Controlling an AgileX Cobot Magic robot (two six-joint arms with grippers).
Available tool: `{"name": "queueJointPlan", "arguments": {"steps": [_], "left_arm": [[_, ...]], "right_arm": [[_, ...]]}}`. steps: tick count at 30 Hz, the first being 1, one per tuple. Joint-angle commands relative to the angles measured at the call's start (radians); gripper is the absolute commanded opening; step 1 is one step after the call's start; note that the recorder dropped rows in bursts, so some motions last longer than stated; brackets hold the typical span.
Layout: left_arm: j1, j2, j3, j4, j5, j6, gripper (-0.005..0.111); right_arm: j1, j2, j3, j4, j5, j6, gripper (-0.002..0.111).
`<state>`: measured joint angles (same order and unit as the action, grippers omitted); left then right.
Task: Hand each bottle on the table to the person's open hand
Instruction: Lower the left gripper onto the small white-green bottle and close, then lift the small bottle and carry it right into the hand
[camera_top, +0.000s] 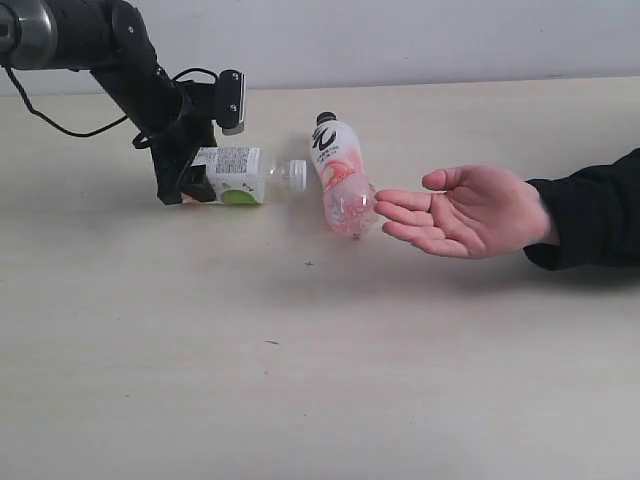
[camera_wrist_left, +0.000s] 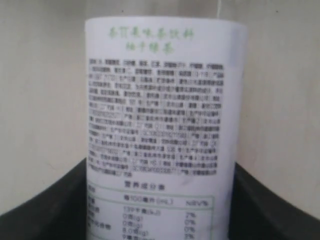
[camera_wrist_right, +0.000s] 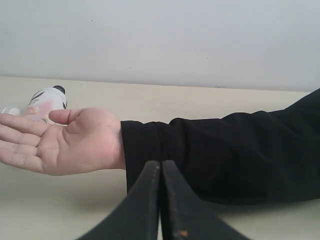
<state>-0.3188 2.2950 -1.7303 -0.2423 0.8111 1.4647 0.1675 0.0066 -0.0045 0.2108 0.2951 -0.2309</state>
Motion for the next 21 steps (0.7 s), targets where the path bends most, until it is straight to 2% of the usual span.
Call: {"name": "queueJointPlan", "arguments": {"steps": [1, 5, 12, 16, 21], "left_arm": [[0.0, -0.01, 0.0, 0.001, 0.022, -0.027, 0.003], [0.0, -0.028, -0.002, 0.031, 0.077, -0.05, 0.0], [-0.012, -0.134, -0.002, 0.071, 0.191, -0.219, 0.0], [-0.012, -0.206, -0.002, 0.072, 0.259, -0.439, 0.0], [-0.04, -0.285, -0.002, 0.075, 0.361, -0.82, 0.0]], "right_arm": [[-0.005, -0.007, 0.005, -0.001, -0.006, -0.001, 0.0], [-0.005, -0.007, 0.005, -0.001, -0.006, -0.001, 0.0], [-0.005, -0.007, 0.005, -0.001, -0.006, -0.001, 0.0], [-0.005, -0.007, 0.005, -0.001, -0.006, -0.001, 0.0], [-0.005, -0.007, 0.005, -0.001, -0.006, -0.001, 0.0]]}}
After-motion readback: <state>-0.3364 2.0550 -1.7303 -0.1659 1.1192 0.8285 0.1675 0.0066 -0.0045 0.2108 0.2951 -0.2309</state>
